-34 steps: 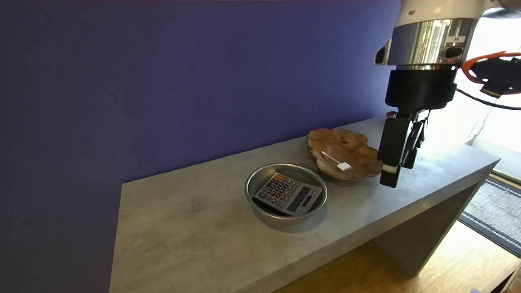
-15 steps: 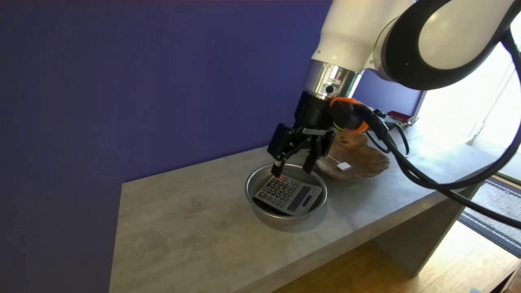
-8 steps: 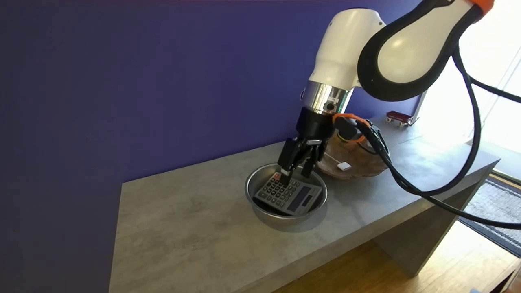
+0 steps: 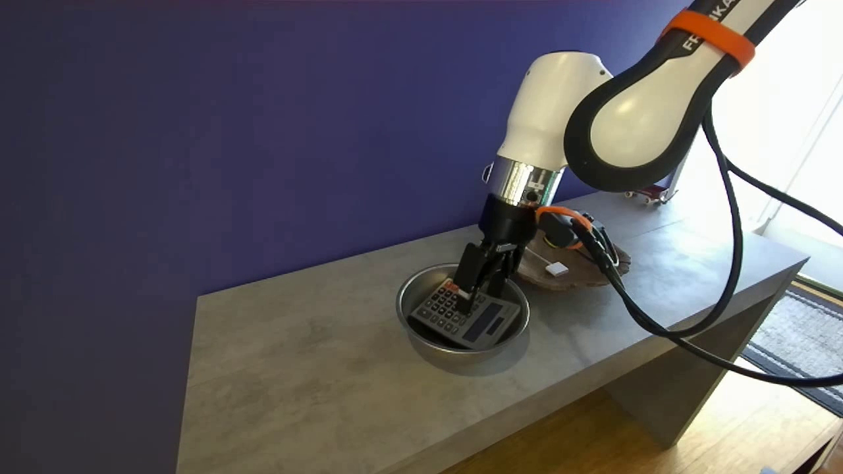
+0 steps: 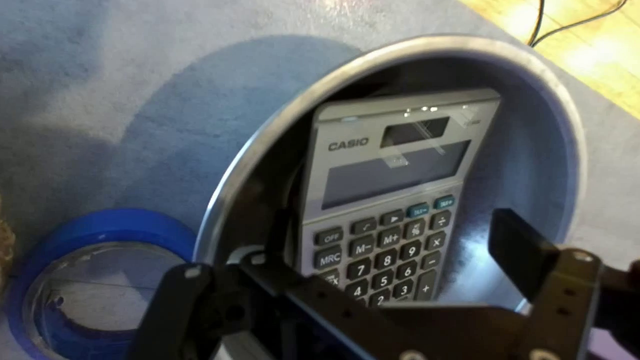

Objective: Remove the calculator from the silver bowl and put it on the table to the right

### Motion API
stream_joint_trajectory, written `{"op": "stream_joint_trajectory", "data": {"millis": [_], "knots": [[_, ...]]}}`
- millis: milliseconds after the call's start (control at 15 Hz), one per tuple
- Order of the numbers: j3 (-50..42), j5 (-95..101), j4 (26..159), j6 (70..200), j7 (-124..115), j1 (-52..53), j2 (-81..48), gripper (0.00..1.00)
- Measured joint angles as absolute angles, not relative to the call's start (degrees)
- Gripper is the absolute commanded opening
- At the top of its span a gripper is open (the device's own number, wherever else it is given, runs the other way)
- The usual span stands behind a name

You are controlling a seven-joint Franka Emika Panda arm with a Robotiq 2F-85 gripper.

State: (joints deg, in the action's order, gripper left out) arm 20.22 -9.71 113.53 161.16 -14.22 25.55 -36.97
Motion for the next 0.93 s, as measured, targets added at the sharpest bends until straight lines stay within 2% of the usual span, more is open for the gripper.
{"op": "stream_joint_trajectory", "data": {"millis": [467,533,667,933], "knots": [[16.6,-9.7,113.7,164.9,-17.9,30.4,-37.5,0.98],[16.0,-9.7,113.7,163.7,-19.3,31.0,-37.6,0.74],[15.6,-10.0,113.2,161.4,-21.7,31.4,-38.2,0.70],[17.7,-13.6,111.1,158.0,-22.8,29.2,-38.6,0.40]]}}
